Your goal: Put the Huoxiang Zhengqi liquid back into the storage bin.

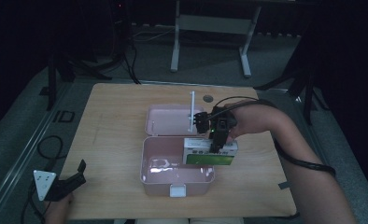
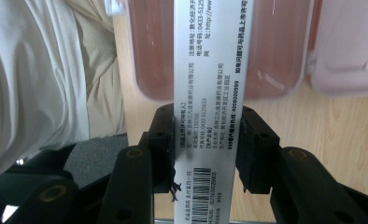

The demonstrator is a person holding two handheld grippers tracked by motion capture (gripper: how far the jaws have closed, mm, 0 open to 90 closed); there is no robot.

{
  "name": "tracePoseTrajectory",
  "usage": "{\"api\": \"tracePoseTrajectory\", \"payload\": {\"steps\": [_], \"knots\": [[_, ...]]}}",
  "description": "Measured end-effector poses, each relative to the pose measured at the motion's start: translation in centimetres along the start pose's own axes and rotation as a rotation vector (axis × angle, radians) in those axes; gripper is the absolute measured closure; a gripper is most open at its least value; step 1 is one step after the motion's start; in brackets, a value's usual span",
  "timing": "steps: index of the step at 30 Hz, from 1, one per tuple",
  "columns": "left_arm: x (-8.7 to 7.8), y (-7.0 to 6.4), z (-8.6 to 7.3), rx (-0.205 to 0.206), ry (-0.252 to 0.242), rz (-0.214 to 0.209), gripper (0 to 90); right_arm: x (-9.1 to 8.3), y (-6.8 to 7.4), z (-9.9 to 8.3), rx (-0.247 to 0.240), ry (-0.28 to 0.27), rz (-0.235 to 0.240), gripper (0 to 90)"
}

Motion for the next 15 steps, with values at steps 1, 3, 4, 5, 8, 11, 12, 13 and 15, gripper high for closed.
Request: {"api": "tracePoseTrajectory", "payload": {"steps": [1, 3, 4, 5, 8, 11, 12, 13, 15], "knots": [[0.0, 0.0, 0.0, -0.001, 0.0, 0.0, 0.4, 0.0, 0.0, 0.4, -0.008, 0.002, -0.003, 62.2], [0.0, 0.0, 0.0, -0.002, 0.002, -0.002, 0.4, -0.1, 0.1, 1.2, -0.013, 0.003, -0.001, 62.2], [0.0, 0.0, 0.0, -0.003, 0.002, -0.002, 0.4, -0.1, 0.1, 1.6, -0.017, 0.003, -0.001, 62.2], [0.0, 0.0, 0.0, -0.003, 0.001, -0.002, 0.4, -0.1, 0.1, 2.1, -0.021, -0.003, 0.0, 62.2], [0.0, 0.0, 0.0, -0.003, 0.001, -0.004, 0.4, 0.0, 0.3, 3.3, -0.032, -0.008, 0.008, 62.2], [0.0, 0.0, 0.0, -0.004, 0.001, -0.005, 0.4, 0.1, 0.7, 4.5, -0.06, -0.015, 0.008, 62.2], [0.0, 0.0, 0.0, -0.004, 0.001, -0.004, 0.4, 0.2, 0.9, 4.8, -0.068, -0.015, 0.004, 62.2], [0.0, 0.0, 0.0, -0.004, 0.0, -0.005, 0.4, 0.3, 1.0, 5.2, -0.073, -0.016, 0.005, 62.2], [0.0, 0.0, 0.0, -0.004, -0.001, -0.005, 0.4, 0.6, 1.2, 5.6, -0.083, -0.014, 0.007, 62.2]]}}
Point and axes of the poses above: each handheld gripper's, and its own axes: x roughly forward along the jaws, z roughly out of its top, y roughly to its left, the point moved 9 cm from there along x, roughly forward along the jaws, and after that the axes turned 3 degrees about y, right-handed, at the moved point
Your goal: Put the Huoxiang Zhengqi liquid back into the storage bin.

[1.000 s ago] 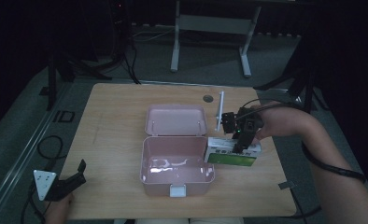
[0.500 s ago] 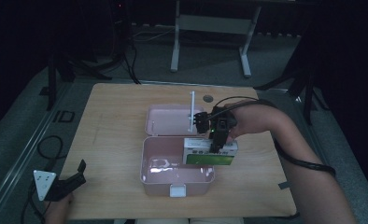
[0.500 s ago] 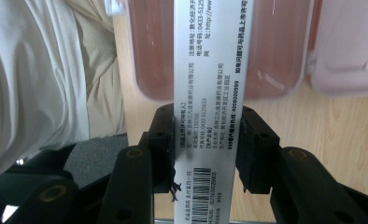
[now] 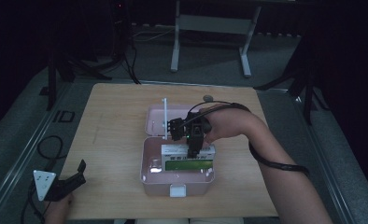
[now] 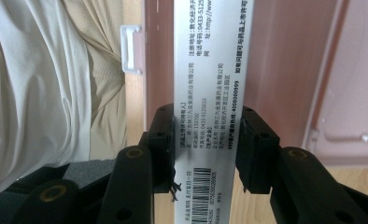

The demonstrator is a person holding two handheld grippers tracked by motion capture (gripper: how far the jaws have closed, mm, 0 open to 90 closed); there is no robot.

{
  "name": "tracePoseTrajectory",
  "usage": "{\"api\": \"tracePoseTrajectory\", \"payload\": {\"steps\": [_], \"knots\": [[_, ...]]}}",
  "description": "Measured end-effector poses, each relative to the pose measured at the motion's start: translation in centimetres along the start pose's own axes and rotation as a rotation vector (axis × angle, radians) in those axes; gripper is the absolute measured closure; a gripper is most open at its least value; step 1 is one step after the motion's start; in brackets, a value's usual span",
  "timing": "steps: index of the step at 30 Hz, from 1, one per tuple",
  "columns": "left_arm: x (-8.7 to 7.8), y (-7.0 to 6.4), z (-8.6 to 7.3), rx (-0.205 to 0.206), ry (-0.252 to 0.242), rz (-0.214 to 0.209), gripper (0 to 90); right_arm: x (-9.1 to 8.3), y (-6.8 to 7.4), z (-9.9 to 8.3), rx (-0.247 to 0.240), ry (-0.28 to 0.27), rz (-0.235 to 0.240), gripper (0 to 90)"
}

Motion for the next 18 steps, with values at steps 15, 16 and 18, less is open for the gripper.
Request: {"api": "tracePoseTrajectory", "payload": {"steps": [15, 16, 18], "knots": [[0.0, 0.0, 0.0, 0.0, 0.004, 0.002, 0.4, 5.4, 0.1, 1.1, -0.001, 0.007, 0.027, 62.2], [0.0, 0.0, 0.0, 0.0, 0.004, 0.002, 0.4, 5.9, 0.1, 1.1, -0.001, 0.01, 0.03, 62.2], [0.0, 0.0, 0.0, 0.0, 0.004, 0.002, 0.4, 6.7, 0.3, 1.1, -0.011, 0.008, 0.039, 62.2]]}}
Point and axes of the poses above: each handheld gripper's, and its own axes: x roughly forward along the jaws, z roughly out of its top, y roughly to its left, the point moved 9 cm from there along x, roughly forward along the jaws, and after that the axes turned 3 degrees about y, right-handed, at the moved point
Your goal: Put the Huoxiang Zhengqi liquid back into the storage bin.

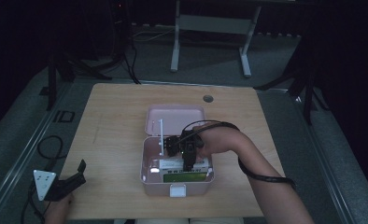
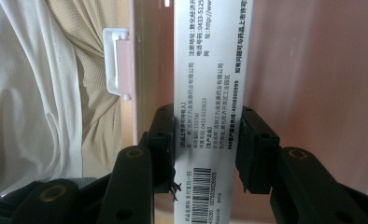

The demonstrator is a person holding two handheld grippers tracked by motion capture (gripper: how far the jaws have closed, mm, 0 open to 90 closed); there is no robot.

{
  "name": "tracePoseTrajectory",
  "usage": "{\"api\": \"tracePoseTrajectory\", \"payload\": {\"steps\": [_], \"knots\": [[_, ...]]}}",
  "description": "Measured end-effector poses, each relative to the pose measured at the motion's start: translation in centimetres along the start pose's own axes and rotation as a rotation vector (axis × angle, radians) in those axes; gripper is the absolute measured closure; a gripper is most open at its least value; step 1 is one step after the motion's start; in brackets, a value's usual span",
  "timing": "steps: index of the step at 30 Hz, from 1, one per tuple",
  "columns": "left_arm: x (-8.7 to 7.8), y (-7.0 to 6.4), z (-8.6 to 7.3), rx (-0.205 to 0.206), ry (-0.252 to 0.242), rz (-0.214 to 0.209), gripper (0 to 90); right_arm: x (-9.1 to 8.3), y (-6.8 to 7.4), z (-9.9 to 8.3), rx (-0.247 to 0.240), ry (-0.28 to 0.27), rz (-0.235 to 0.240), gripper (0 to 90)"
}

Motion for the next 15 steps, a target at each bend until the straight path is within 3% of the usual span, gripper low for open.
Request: {"api": "tracePoseTrajectory", "payload": {"steps": [5, 15], "knots": [[0.0, 0.0, 0.0, 0.0, -0.001, 0.0, 0.4, 1.7, 0.1, 0.1, 0.005, -0.007, 0.014, 62.2], [0.0, 0.0, 0.0, -0.001, 0.002, 0.0, 0.4, 4.4, -0.2, -0.5, 0.02, 0.041, 0.014, 62.2]]}}
Point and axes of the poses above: each handheld gripper's, and its own axes: x roughly forward along the jaws, z roughly out of its top, y roughly to its left, the point moved 9 cm from there along x, roughly forward along the jaws, and after that the axes turned 3 degrees about y, right-handed, at the moved point
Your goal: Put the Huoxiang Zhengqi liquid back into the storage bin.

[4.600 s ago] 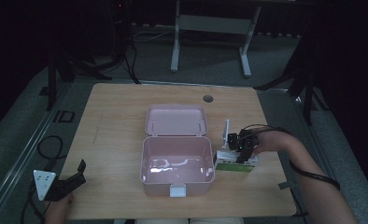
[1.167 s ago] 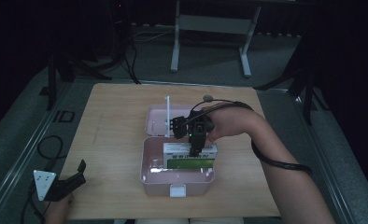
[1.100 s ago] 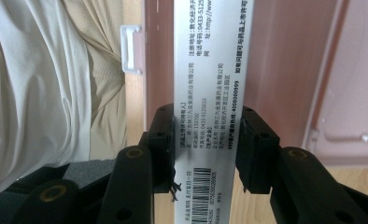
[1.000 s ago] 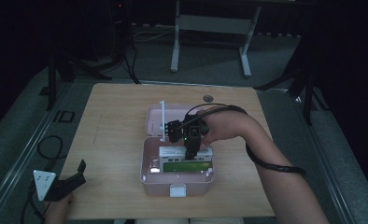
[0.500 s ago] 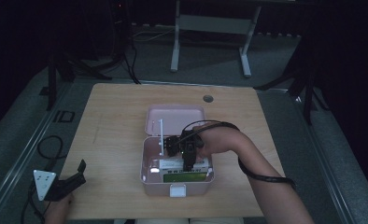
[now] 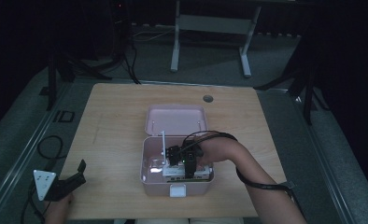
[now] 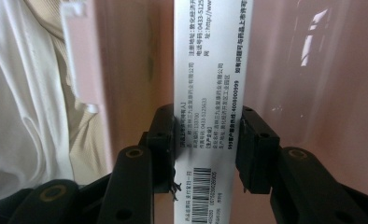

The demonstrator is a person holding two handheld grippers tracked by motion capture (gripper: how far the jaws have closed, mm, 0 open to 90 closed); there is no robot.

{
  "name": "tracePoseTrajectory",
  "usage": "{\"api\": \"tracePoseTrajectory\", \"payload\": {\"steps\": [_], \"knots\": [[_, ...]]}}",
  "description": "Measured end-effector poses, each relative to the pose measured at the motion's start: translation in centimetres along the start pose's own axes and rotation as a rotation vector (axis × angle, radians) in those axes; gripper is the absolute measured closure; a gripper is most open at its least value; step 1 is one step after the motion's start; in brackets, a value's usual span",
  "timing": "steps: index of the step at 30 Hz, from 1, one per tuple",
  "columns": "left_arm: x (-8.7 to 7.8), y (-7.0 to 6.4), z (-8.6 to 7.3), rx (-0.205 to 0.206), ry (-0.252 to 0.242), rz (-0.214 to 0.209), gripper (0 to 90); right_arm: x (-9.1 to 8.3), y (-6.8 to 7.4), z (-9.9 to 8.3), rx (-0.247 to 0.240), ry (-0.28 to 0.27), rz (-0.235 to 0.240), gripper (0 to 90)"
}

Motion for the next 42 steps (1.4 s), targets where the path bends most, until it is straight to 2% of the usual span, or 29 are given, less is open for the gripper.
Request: {"api": "tracePoseTrajectory", "payload": {"steps": [10, 23, 25, 32, 35, 42], "knots": [[0.0, 0.0, 0.0, 0.0, -0.001, 0.0, 0.4, 2.0, 0.0, 0.1, 0.009, 0.012, 0.015, 62.2], [0.0, 0.0, 0.0, 0.0, 0.0, 0.0, 0.4, 2.1, 0.0, 0.0, 0.015, -0.001, 0.026, 58.8], [0.0, 0.0, 0.0, -0.001, 0.001, -0.002, 0.4, 1.8, -0.1, -0.1, 0.015, 0.001, 0.021, 55.9], [0.0, 0.0, 0.0, -0.001, 0.002, -0.002, 0.4, 0.3, -0.2, -0.4, 0.022, -0.017, 0.002, 55.3], [0.0, 0.0, 0.0, -0.001, 0.0, -0.002, 0.4, -1.7, -0.5, -0.7, 0.039, -0.061, -0.025, 54.3], [0.0, 0.0, 0.0, -0.002, 0.001, -0.003, 0.4, -4.2, -0.8, -2.5, 0.068, -0.123, -0.064, 50.4]]}}
Point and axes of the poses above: each handheld gripper's, and its own axes: x roughly forward along the jaws, z roughly out of its top, y roughly to its left, the point moved 9 cm from there along x, roughly forward along the jaws, and after that the axes turned 3 degrees about y, right-handed, at the moved point
